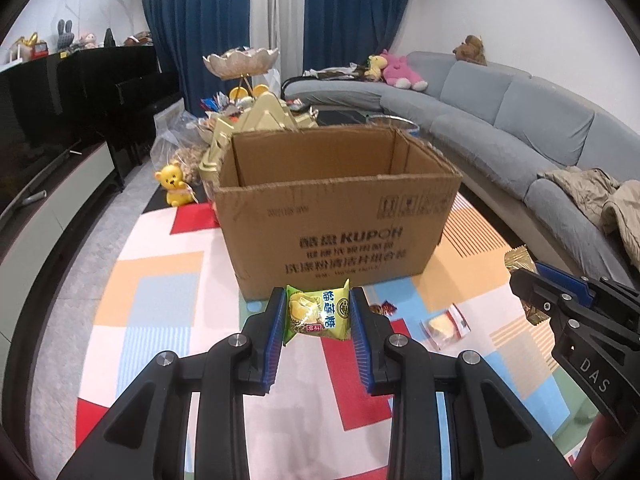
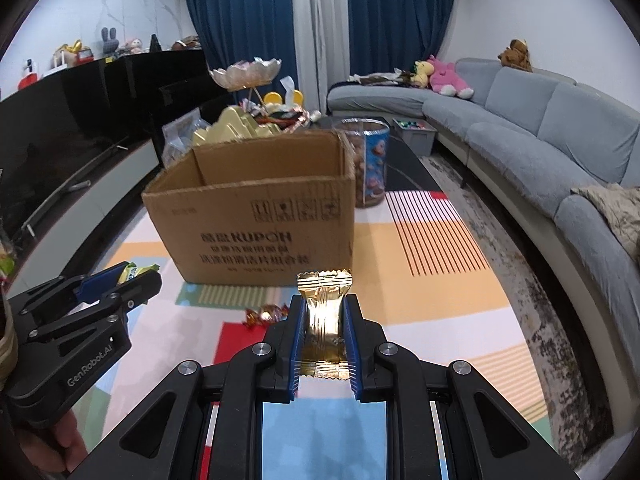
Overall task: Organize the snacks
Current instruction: 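Lift the green candy and gold foil candy and carry both over the box, then open both tools to drop the candies into the box, then move both tools back from the box toward the last two snacks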
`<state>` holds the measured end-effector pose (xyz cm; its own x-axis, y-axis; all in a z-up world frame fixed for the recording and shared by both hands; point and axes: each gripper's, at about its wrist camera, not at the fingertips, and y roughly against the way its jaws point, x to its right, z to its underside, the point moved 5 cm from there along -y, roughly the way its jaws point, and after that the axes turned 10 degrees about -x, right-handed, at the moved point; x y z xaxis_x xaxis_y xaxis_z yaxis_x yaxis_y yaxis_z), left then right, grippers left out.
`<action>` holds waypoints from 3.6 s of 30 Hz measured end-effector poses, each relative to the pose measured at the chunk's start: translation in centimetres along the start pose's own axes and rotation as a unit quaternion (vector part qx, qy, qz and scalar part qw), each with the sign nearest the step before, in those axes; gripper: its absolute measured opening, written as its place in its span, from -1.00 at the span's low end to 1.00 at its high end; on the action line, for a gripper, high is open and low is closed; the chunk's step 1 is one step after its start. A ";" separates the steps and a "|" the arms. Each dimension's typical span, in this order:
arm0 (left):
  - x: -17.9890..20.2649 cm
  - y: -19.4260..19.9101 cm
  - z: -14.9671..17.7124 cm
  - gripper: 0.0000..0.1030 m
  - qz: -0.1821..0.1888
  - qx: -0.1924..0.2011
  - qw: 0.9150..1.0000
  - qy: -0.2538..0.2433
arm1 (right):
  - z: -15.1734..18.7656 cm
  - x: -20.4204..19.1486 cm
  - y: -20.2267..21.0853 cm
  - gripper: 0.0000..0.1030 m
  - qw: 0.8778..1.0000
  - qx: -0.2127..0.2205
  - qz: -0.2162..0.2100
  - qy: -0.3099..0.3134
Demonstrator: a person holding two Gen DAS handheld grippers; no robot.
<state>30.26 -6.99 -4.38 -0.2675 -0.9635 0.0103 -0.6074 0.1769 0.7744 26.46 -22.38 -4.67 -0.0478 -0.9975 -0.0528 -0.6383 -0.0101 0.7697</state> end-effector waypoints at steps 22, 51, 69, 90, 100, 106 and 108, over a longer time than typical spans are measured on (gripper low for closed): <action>-2.2 2.1 -5.6 -0.39 -0.005 0.046 0.999 0.013 | -6.1 -2.6 2.2 -0.61 0.998 0.053 -0.013 0.030; -3.2 -1.6 -11.3 -0.39 0.006 0.055 0.998 0.015 | -12.1 -3.3 -0.4 -0.61 0.996 0.070 -0.018 0.049; -4.1 -5.8 -13.4 -0.39 0.011 0.035 0.999 0.019 | -14.7 -3.1 -5.4 -0.61 0.997 0.045 -0.020 0.054; -4.8 -5.9 -13.4 0.39 -0.009 0.040 0.999 0.023 | -14.9 -3.3 -5.6 0.29 0.996 0.059 -0.009 0.063; -5.3 -4.3 -12.2 0.77 -0.021 0.047 0.998 0.040 | -14.3 -2.9 -4.1 0.52 0.996 0.068 0.002 0.057; -5.0 -3.3 -11.7 0.79 -0.020 0.049 0.998 0.042 | -13.8 -2.6 -3.3 0.53 0.996 0.068 0.006 0.054; -4.8 -2.9 -11.6 0.82 -0.019 0.051 0.998 0.040 | -13.7 -2.3 -2.8 0.53 0.996 0.071 0.007 0.051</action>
<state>41.97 -5.20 0.63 -0.1838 -0.9823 0.0356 -0.6907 0.1548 0.7064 38.86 -20.99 2.03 0.0160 -0.9995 0.0274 -0.7405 0.0065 0.6721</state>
